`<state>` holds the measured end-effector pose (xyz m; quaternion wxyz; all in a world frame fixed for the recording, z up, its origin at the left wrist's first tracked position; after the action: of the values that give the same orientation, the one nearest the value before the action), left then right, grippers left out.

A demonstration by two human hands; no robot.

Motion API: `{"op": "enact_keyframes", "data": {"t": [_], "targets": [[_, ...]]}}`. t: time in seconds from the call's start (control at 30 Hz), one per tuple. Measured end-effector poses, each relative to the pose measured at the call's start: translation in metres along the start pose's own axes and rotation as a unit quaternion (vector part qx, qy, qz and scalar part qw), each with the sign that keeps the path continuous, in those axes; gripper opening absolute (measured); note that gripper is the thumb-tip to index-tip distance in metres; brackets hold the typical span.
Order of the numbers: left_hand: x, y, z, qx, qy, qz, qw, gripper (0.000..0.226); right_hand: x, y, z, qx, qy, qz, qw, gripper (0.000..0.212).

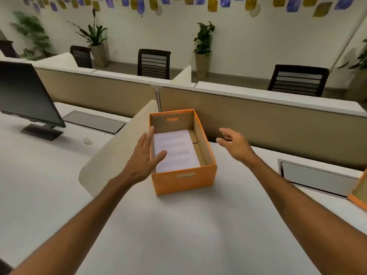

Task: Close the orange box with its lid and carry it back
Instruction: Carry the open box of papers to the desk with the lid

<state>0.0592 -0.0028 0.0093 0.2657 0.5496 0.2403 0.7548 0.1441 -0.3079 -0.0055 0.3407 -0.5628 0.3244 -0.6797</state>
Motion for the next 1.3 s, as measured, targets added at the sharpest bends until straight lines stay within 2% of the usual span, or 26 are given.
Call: {"op": "enact_keyframes", "data": {"t": [0.1, 0.17, 0.27, 0.37, 0.5, 0.7, 0.83, 1.0, 1.3], "targets": [[-0.020, -0.049, 0.005, 0.115, 0.003, -0.056, 0.992, 0.090, -0.025, 0.031, 0.006, -0.086, -0.013, 0.027, 0.996, 0.054], [-0.035, -0.082, 0.000, 0.195, 0.006, -0.092, 0.976, 0.081, -0.042, 0.054, 0.007, -0.138, -0.022, 0.043, 0.989, 0.054], [-0.052, -0.120, -0.007, 0.303, 0.012, -0.193, 0.933, 0.064, -0.059, 0.075, 0.009, -0.188, -0.039, 0.074, 0.979, 0.052], [-0.068, -0.141, -0.014, 0.366, -0.032, -0.273, 0.889, 0.054, -0.071, 0.089, 0.007, -0.219, -0.073, 0.102, 0.968, 0.047], [-0.076, -0.140, -0.017, 0.368, -0.070, -0.316, 0.872, 0.043, -0.079, 0.096, 0.004, -0.235, -0.119, 0.129, 0.956, 0.043], [-0.076, -0.140, -0.015, 0.366, -0.074, -0.343, 0.862, 0.045, -0.084, 0.099, -0.005, -0.257, -0.155, 0.180, 0.937, 0.028], [-0.073, -0.136, -0.014, 0.360, -0.067, -0.343, 0.865, 0.040, -0.079, 0.097, -0.010, -0.260, -0.141, 0.195, 0.935, 0.023], [-0.073, -0.123, -0.025, 0.347, -0.052, -0.350, 0.869, 0.040, -0.059, 0.097, -0.031, -0.258, -0.122, 0.205, 0.936, 0.035], [-0.093, -0.057, -0.054, 0.309, -0.087, -0.354, 0.879, 0.041, 0.022, 0.109, -0.107, -0.256, -0.046, 0.233, 0.937, 0.033]]}}
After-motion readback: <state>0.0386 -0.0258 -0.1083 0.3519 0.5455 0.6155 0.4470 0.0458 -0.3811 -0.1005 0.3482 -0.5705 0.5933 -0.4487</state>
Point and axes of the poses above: each hand's wrist, its own z-axis towards the middle knuckle, its own x-axis out of the back of the hand, y = z × x, the point moved 6 cm from there along z, towards the middle knuckle, and after that the axes turned 10 degrees about y, right-handed, at the moved point
